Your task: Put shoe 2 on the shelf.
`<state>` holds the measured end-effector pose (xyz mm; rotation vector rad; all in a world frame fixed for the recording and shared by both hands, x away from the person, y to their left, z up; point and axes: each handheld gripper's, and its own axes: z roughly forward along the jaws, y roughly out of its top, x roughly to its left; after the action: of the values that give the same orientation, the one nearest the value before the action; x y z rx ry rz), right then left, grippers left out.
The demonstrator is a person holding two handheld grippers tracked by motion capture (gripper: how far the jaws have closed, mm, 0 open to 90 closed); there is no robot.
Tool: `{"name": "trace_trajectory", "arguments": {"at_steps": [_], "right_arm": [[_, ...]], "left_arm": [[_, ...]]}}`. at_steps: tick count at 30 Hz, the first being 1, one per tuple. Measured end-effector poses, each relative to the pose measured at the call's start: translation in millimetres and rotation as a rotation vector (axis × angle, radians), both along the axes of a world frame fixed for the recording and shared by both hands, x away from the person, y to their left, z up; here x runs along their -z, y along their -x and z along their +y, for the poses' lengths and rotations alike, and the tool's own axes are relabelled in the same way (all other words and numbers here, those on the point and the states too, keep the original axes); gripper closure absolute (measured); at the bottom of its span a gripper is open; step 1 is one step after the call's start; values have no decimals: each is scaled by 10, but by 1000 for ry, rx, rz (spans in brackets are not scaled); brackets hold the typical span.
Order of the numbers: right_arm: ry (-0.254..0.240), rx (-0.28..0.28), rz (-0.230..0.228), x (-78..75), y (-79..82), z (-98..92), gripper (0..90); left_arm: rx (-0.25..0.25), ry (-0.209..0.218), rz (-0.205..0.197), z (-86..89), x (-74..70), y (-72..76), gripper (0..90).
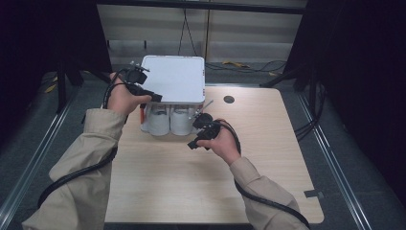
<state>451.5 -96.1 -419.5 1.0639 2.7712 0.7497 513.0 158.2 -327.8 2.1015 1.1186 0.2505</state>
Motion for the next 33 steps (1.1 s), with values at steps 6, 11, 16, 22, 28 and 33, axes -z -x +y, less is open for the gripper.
{"name": "trace_trajectory", "arguments": {"at_steps": [6,11,16,22,28,33], "right_arm": [[-7,13,-12,-30,117,-207,325],[-13,22,-9,-35,165,-328,303],[-12,23,-11,-31,223,-413,287],[-23,27,-20,-53,281,-491,253],[-2,11,-7,-96,332,-571,217],[0,22,-25,-118,383,-646,206]], "left_arm": [[-9,-16,25,13,-40,130,413],[-9,-19,38,27,-28,225,372],[-4,-20,60,74,28,312,334],[15,-26,68,139,111,408,290],[8,-35,84,233,208,482,268],[5,-25,102,294,299,545,250]]}}
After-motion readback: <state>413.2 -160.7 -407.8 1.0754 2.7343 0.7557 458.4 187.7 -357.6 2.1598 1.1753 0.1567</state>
